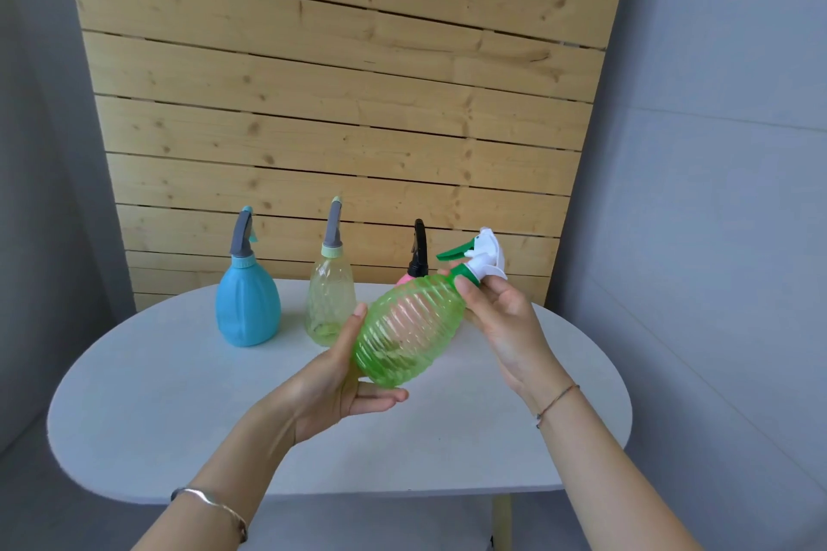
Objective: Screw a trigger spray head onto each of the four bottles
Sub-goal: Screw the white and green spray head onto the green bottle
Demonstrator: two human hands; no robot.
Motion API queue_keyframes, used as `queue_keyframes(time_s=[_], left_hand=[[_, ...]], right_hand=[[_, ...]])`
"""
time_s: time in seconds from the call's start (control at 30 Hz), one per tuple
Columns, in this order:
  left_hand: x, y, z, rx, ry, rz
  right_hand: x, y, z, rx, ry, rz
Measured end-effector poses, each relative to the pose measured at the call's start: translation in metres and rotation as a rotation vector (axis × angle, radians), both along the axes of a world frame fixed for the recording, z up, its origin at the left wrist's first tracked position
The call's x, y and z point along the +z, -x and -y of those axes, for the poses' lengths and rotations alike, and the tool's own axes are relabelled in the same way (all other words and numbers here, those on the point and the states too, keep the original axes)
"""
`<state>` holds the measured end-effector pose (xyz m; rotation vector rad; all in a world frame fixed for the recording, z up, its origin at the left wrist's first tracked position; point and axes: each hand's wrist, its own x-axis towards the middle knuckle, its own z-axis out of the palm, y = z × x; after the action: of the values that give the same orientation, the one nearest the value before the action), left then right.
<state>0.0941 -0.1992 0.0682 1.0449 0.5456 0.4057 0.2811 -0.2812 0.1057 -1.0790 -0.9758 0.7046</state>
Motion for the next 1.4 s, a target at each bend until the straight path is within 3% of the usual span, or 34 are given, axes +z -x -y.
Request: queue_keyframes(time_s=[0.3, 0.43, 0.53, 0.63, 1.03, 1.4], left_hand=[[-0.001, -0.003, -0.001, 0.259, -0.235, 0.046], [-0.006, -0.009, 0.003, 0.212, -0.155, 0.052], [-0.009, -0.012, 0.003, 0.131, 0.053, 0.095], [-0.009, -0.016, 0.005, -0.003, 0.152, 0.072], [-0.015, -0.028, 0.018, -0.124, 0.12, 0.095], [-0.019, -0.053, 0.016, 0.019, 0.098, 0.156]], right_hand=[[-0.002, 0.011, -0.002, -0.121, 0.021, -0.082], [0.001, 0.006, 0.0, -0.09, 0.026, -0.024], [0.003, 0.005, 0.001, 0.075, 0.034, -0.014], [0.003, 0.006, 0.0, 0.081, 0.031, -0.031], [0.005, 0.007, -0.006, 0.002, 0.003, -0.031], [0.007, -0.001, -0.017, -0.174, 0.137, 0.242]])
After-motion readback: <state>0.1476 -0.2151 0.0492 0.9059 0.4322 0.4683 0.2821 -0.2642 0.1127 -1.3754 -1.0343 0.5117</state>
